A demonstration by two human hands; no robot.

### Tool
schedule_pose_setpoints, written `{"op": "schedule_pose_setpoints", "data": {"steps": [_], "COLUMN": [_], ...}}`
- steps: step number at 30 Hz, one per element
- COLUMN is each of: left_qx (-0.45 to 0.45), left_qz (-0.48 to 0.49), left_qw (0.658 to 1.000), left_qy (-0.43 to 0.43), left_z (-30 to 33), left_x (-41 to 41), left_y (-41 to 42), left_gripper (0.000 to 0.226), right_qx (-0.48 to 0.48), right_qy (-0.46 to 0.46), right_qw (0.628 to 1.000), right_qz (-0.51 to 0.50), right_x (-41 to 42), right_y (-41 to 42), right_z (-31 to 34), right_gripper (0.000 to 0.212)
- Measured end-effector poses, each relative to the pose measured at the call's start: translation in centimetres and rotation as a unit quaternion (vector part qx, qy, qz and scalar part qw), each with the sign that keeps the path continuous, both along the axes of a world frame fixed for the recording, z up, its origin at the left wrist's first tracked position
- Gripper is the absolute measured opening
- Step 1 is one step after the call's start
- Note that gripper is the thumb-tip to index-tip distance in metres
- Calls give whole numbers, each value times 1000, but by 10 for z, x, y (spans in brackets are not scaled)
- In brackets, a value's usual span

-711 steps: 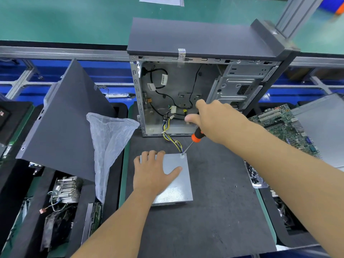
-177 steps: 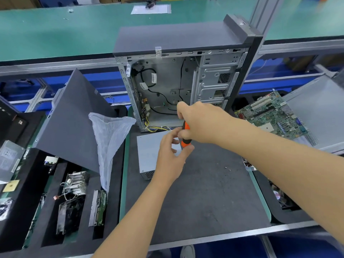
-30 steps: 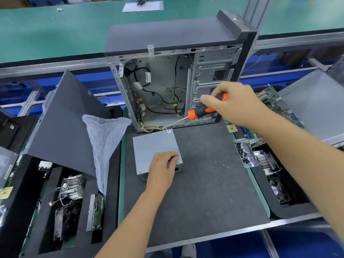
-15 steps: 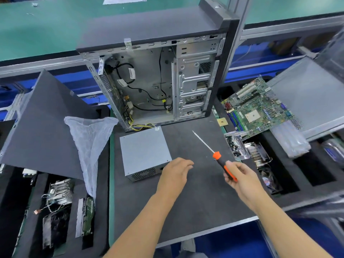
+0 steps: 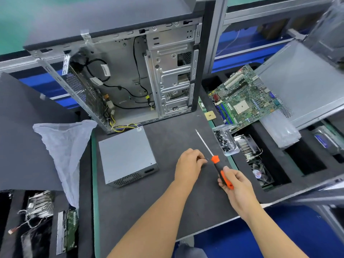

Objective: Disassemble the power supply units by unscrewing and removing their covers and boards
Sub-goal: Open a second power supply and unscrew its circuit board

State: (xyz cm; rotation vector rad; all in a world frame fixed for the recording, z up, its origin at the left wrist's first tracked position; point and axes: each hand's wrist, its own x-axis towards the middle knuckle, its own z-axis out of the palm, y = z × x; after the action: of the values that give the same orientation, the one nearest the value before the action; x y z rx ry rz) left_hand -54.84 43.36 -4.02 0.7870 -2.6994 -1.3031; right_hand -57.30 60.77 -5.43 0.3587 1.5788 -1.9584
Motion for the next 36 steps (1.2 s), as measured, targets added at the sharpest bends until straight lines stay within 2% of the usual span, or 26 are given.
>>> {"op": "schedule_pose_setpoints", "data": {"steps": [8, 11, 17, 21, 24, 28, 34, 36], "left_qx": [-19, -12, 61, 92, 109, 114, 79, 67], "left_qz": [5, 14, 21, 73, 111, 170, 325, 370], "left_qw": [1000, 1000, 998, 992, 984, 971, 924, 907], "left_qy": [-11, -6, 10, 56, 88, 127, 184, 191], "left_z": [-19, -23, -21, -14, -7, 6, 19, 19], "left_x": [-14, -14, 3, 37, 69, 110, 156, 168], "left_y": [7, 8, 1, -10, -17, -33, -66, -78], "left_gripper": [16, 17, 28, 19, 12, 21, 16, 22], "right_qx": [2, 6, 13, 13, 16, 49, 74, 84], "right_qy": [17, 20, 23, 31, 64, 147, 232, 252], "right_qw": [1000, 999, 999, 999, 997, 982, 948, 937], "right_qz": [19, 24, 19, 4, 35, 104, 206, 227], "right_x": [3, 3, 1, -5, -11, -16, -2, 2], "right_y": [2, 2, -1, -2, -11, -40, -95, -107], "right_z": [-6, -4, 4, 10, 21, 39, 63, 68], "right_gripper": [51, 50, 49, 43, 42, 43, 30, 24]}}
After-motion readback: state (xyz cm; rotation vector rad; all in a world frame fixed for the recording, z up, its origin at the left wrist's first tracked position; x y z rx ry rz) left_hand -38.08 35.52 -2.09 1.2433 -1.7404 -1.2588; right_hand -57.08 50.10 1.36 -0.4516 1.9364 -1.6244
